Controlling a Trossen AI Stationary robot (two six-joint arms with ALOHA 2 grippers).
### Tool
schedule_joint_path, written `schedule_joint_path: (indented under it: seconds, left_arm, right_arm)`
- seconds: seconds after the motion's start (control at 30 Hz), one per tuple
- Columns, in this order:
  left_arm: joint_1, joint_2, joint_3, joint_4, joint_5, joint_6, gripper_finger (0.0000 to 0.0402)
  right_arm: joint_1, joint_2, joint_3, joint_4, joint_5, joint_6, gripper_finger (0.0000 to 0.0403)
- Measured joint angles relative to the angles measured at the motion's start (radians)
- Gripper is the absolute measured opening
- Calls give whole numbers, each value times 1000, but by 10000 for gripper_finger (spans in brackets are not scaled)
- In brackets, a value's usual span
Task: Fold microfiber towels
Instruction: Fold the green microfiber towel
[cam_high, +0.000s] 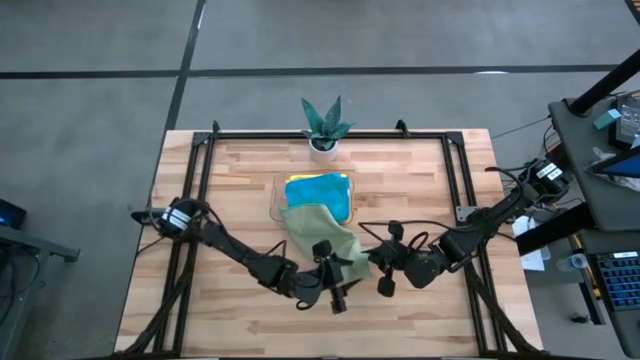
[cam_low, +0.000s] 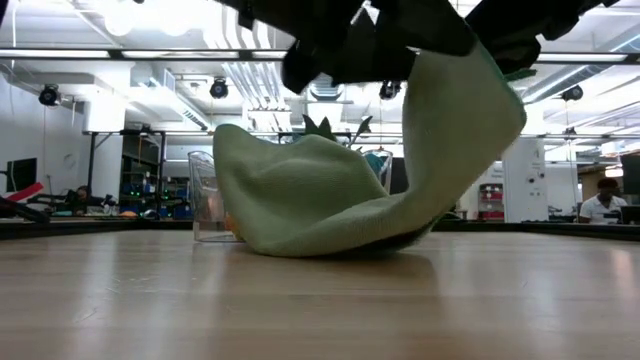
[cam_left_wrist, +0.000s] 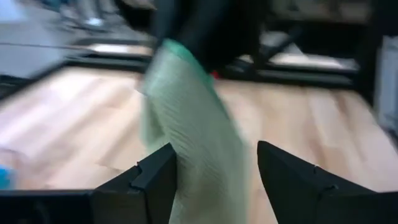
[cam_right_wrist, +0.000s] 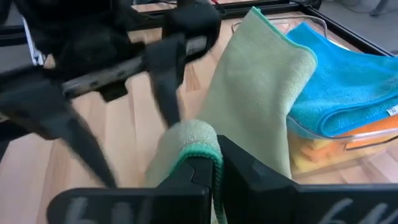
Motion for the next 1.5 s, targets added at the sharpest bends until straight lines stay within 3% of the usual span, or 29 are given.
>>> schedule_joint_path:
  seconds: [0.07, 0.2, 0.4, 0.47, 0.77, 0.87, 0.97, 1.2, 1.37, 1.5]
  left_arm:
    - [6, 2, -5, -3, 63, 1, 198]
    - [8, 2, -14, -4, 74, 24, 166]
    - [1, -8, 6, 3, 75, 113, 31]
    - [1, -26, 15, 6, 75, 146, 11]
    - [-19, -203, 9, -39, 67, 269, 17]
    - [-26, -266, 2, -145, 73, 250, 18]
    - [-34, -294, -5, -300, 81, 128, 18]
    - [-49, -278, -49, -453, 153, -71, 18]
    - [-49, -272, -107, -461, 216, -150, 18]
    - [-44, -269, -160, -448, 216, -184, 18]
  right_arm:
    - [0, 0, 0, 10, -1, -10, 9]
    - [0, -4, 12, 9, -1, -48, 9]
    - [2, -29, 87, -8, -49, -166, 9]
    - [2, -39, 131, -33, -83, -221, 9]
    - [0, -58, 460, -394, -107, -371, 9]
    - [2, -55, 551, -561, -107, -338, 9]
    - [19, -56, 597, -757, -137, -235, 9]
    - [48, -55, 542, -1096, -246, 54, 9]
    - [59, -54, 441, -1176, -351, 184, 9]
    - [57, -55, 353, -1171, -350, 233, 9]
